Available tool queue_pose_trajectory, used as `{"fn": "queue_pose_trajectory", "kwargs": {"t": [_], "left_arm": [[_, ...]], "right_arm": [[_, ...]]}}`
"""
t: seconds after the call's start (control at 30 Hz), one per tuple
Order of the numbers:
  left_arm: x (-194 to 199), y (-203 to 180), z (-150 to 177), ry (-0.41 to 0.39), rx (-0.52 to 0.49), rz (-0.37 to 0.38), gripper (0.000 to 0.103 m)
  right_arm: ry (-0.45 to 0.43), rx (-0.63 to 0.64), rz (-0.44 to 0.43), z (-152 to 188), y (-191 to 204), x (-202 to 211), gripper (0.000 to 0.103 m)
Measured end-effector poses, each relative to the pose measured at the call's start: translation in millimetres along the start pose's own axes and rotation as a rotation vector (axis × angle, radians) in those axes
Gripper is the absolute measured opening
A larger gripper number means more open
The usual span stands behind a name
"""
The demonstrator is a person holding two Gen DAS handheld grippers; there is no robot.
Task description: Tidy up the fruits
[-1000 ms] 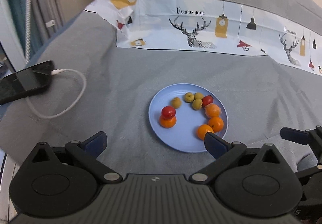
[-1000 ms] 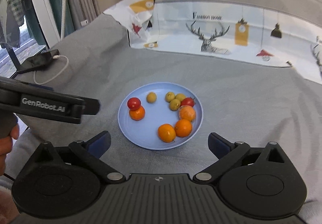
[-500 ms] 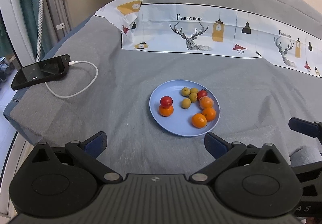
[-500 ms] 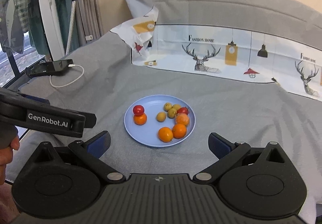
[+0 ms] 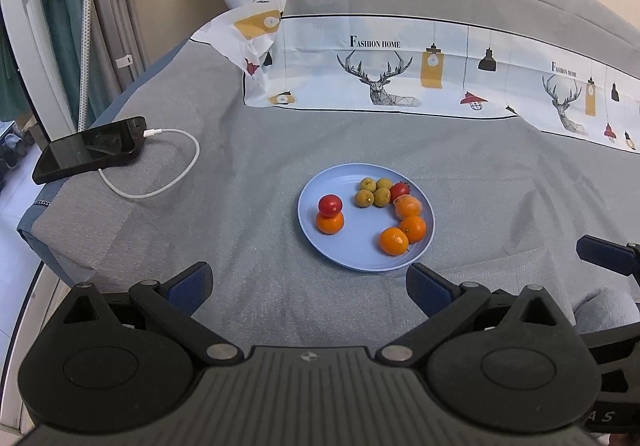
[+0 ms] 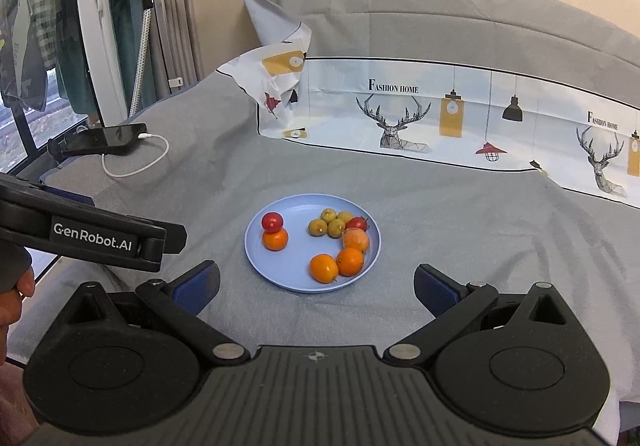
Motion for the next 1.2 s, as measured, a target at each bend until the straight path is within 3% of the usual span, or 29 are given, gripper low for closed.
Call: {"fn": "queue_pose_trajectory", "kwargs": {"t": [0.7,0.87,1.2], "left_arm": [[-4.5,3.5,0.7,0.01,0.002,-0.015,0.103],[-7.4,1.0,1.8,0.017,-0.049,-0.073,0.103],[-14.6,6.5,2.9,0.05,-0.014,-0.057,0.103]], "right_arm": [[0.014,-0.009,0.008,4.3,-2.9,-2.1,0.102],[0.018,-0.014,0.011,5.5,-4.5,-3.1,0.102],[0.025,-0.016,0.016,7.0,-4.8,-5.2,0.102]]}}
Point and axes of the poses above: each gripper's, at about its wrist camera, not at the fingertips, and x roughly against the way its jaws point, y to its left, z to its underside, the point moved 8 cm from there along -x, roughly the way its jaws point
